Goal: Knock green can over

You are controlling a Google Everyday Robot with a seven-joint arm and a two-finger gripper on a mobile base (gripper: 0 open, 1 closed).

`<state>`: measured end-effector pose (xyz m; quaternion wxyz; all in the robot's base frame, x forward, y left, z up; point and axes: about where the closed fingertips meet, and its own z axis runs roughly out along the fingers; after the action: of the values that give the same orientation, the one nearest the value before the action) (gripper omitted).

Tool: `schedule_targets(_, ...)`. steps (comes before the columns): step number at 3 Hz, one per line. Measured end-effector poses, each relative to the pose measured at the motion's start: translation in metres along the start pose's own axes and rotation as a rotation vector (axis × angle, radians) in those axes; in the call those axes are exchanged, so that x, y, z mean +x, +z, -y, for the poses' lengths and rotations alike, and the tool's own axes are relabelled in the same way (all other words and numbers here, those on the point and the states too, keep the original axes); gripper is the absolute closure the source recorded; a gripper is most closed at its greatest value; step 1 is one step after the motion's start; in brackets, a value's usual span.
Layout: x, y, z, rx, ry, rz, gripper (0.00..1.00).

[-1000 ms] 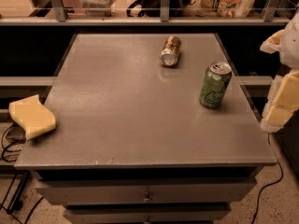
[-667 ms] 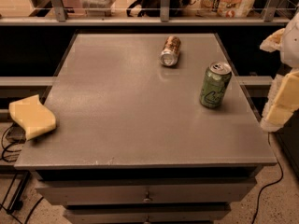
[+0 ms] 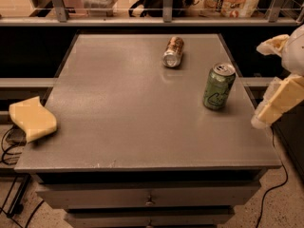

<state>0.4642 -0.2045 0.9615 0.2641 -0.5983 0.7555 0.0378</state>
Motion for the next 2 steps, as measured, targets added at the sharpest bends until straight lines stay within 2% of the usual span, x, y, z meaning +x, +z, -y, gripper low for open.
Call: schedule_targets(2,-0.019,0.051,0.022,-0.049,-0.046,0.203,0.00)
